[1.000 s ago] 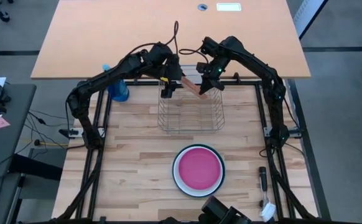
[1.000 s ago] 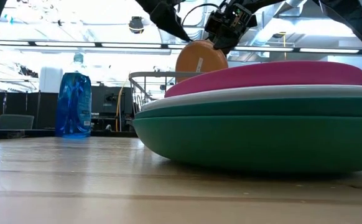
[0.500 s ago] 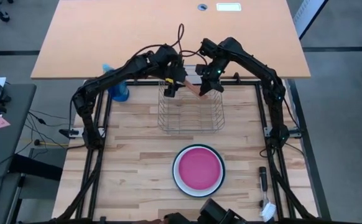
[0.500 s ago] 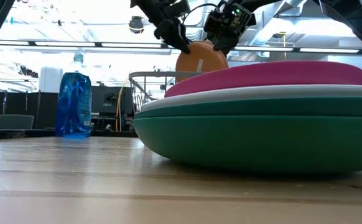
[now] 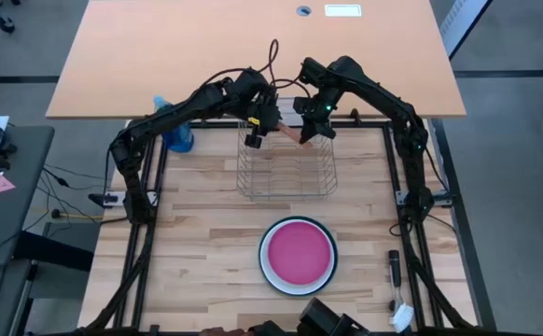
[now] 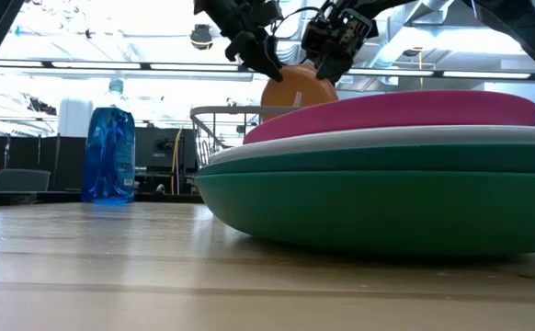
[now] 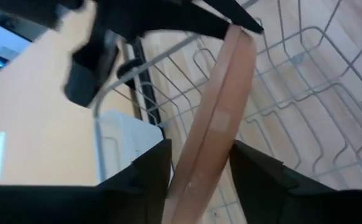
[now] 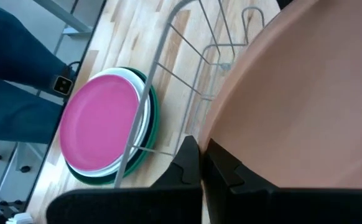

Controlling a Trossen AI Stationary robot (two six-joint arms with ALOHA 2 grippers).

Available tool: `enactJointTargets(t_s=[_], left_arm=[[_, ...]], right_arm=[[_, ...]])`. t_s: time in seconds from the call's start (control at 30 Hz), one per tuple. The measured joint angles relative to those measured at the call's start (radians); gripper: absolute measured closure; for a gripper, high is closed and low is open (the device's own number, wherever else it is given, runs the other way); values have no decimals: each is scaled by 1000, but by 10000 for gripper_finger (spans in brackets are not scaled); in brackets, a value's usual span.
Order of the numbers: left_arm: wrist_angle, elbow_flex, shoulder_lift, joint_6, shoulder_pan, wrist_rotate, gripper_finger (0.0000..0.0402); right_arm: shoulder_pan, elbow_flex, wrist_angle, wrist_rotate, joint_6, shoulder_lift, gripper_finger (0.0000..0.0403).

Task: Sort dishes
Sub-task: Put the brown plate in the dish rack

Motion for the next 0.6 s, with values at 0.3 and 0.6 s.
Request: enactJointTargets(t_s=[0.3,0.6], left_arm=[[-31,-1,19,11,-9,-4,273],[-35,-1,19,47,-9,-6,285]], right_arm=[[2,0,0,29,0,0,403],[2,0,7,65,-2,0,403]])
